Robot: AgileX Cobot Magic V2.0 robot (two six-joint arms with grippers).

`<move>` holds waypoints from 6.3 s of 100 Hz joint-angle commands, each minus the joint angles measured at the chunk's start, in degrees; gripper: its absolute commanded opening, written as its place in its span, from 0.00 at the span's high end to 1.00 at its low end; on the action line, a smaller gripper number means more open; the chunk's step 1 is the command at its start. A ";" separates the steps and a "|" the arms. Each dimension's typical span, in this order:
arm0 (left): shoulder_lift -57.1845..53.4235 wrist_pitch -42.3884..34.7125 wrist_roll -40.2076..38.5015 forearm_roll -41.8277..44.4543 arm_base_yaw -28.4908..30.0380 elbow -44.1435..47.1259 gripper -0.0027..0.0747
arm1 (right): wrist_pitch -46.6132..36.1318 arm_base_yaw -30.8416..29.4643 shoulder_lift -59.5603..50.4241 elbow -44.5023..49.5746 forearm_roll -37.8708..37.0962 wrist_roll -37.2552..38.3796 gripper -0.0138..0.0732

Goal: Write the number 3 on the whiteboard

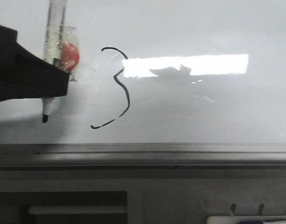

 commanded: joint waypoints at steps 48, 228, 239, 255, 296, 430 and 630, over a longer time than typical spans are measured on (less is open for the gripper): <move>-0.68 4.79 -0.62 -8.68 10.01 -2.47 0.99 | -1.62 -1.32 -1.98 -1.69 -0.74 0.21 0.16; -44.50 7.49 0.10 15.82 10.01 5.15 0.99 | -27.41 -1.32 -30.19 28.33 -0.55 2.47 0.91; -49.41 7.49 1.03 19.77 10.01 7.12 0.99 | -27.90 -1.32 -37.69 35.89 -0.55 2.47 0.91; -52.94 7.59 1.03 22.52 10.01 8.59 0.99 | -29.89 -1.32 -46.04 43.42 -0.55 2.47 0.91; -53.06 7.54 1.03 22.42 10.01 8.81 0.99 | -29.71 -1.32 -49.95 47.87 0.15 2.47 0.91; -58.69 9.70 -0.65 16.27 44.80 23.04 0.99 | -28.42 -1.32 -49.95 47.87 0.15 2.47 0.91; -59.89 25.19 -0.65 16.06 48.29 23.14 0.99 | -38.50 -4.81 -49.95 47.87 4.57 2.47 0.91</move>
